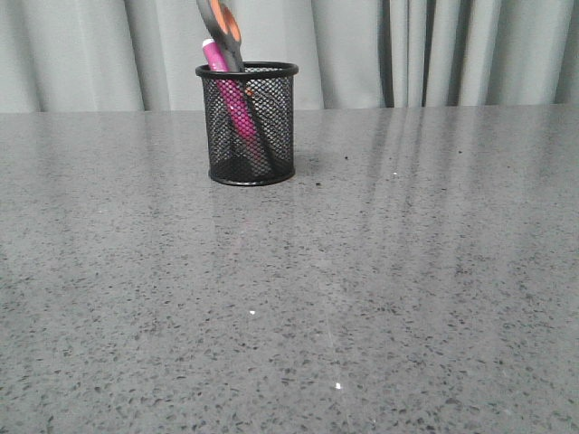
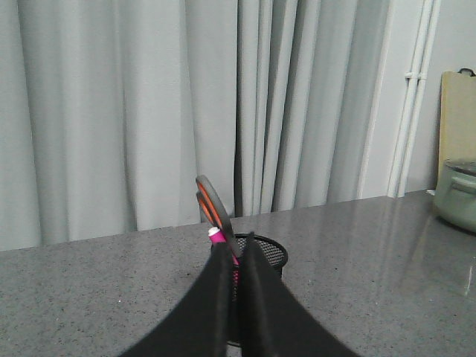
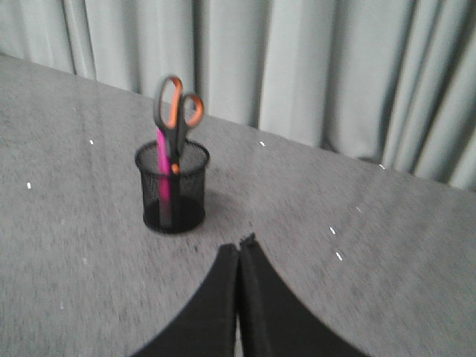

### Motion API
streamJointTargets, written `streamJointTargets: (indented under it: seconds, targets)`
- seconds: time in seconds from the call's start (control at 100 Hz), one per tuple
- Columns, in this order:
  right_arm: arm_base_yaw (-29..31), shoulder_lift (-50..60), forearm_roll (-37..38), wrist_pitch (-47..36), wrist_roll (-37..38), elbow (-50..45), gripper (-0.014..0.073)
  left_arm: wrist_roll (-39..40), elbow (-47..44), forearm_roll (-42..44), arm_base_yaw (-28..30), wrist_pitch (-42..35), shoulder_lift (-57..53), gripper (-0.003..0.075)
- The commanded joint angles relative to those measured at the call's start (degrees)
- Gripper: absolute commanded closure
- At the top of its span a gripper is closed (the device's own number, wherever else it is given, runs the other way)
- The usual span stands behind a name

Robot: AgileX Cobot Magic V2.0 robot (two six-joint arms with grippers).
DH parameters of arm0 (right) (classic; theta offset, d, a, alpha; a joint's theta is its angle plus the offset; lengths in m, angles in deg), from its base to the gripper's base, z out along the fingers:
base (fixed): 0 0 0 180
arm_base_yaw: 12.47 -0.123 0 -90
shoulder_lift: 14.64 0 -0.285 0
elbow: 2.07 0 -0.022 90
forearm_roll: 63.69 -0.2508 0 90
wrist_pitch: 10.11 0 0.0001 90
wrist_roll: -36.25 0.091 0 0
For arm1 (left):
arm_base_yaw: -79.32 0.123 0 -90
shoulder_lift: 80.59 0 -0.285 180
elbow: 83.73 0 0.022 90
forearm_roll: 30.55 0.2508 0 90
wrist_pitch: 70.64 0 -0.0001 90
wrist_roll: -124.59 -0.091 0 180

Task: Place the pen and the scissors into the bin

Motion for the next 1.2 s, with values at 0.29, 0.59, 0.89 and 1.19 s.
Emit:
streamJointTargets:
  seconds: [0.29,0.59,0.89,1.19]
  targets:
    - [0.06,25.94,1.47,5.21,-0.48,-9.75,0.0644,0.17,-1.10,-3.56,-0.38,-1.71,-3.44,0.0739]
    - [0.06,25.90,0.93,4.17,-0.48,-9.75,0.0644,0.17,-1.10,-3.56,-0.38,-2.16,-3.44,0.0739]
    - [0.06,25.90,0.93,4.07,-0.48,-9.75,0.0644,0.17,-1.10,-3.56,-0.38,-2.16,-3.44,0.0739]
    - [0.06,25.90,0.93,4.07,-0.48,-9.75,0.0644,-3.91,-2.75,-7.52,-0.38,-10.44,-3.49,0.0739]
